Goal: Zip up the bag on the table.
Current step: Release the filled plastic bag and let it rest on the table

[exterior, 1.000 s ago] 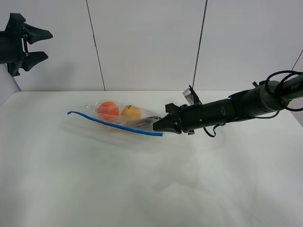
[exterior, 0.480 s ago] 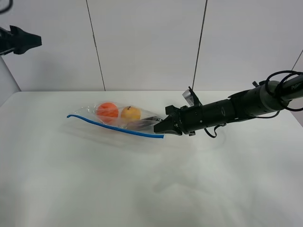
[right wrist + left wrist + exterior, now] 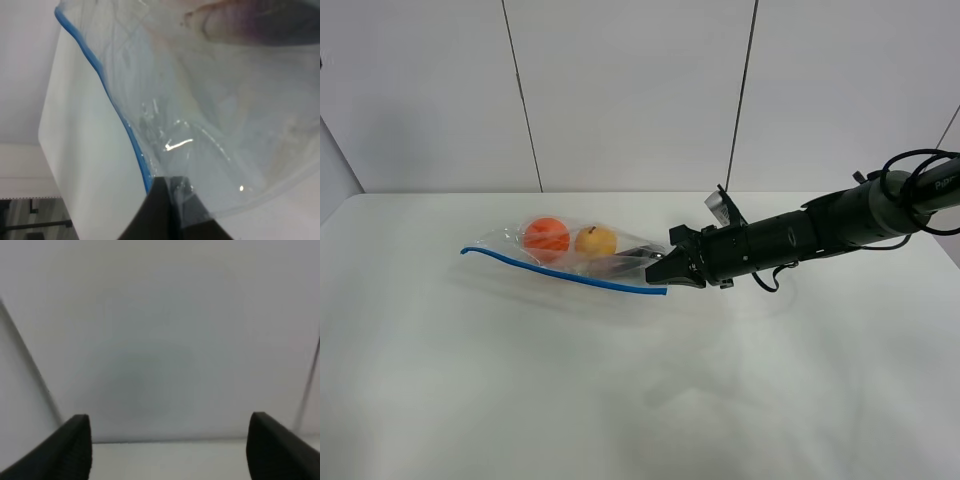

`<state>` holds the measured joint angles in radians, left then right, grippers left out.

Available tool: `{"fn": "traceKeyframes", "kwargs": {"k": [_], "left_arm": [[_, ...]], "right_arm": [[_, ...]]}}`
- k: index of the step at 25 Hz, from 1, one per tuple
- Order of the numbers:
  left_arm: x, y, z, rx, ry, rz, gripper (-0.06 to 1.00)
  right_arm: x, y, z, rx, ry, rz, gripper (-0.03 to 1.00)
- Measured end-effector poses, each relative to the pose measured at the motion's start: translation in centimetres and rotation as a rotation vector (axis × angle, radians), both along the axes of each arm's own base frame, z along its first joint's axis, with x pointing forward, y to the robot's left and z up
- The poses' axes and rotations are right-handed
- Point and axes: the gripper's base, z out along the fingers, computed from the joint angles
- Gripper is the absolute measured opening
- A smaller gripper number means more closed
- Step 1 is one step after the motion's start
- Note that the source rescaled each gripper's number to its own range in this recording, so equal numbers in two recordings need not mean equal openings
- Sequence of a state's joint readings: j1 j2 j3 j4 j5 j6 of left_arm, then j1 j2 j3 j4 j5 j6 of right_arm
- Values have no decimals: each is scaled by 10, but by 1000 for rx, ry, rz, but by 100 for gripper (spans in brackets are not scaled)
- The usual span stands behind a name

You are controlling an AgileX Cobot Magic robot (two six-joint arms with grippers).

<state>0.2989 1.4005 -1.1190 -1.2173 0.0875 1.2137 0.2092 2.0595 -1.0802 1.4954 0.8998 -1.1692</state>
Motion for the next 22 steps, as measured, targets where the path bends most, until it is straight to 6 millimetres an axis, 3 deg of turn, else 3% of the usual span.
{"fn": "traceKeyframes", "kwargs": {"k": [3, 7, 13, 17, 22], "left_arm": [[-4, -9, 9, -392, -102, 1, 79], [-2, -29, 15, -815, -144, -151, 79], [-11, -62, 25, -1187, -35, -469, 79], [-20, -76, 29, -1257, 45, -631, 79], [-43, -92, 44, -976, -1, -929, 79]], "right_arm": [[0, 0, 0, -3, 0, -1, 0], [0, 0, -1, -7, -1, 0, 0], [0, 0, -1, -12, -2, 5, 0], [-1, -1, -1, -14, -2, 8, 0], [-1, -1, -1, -16, 4, 10, 0]]}}
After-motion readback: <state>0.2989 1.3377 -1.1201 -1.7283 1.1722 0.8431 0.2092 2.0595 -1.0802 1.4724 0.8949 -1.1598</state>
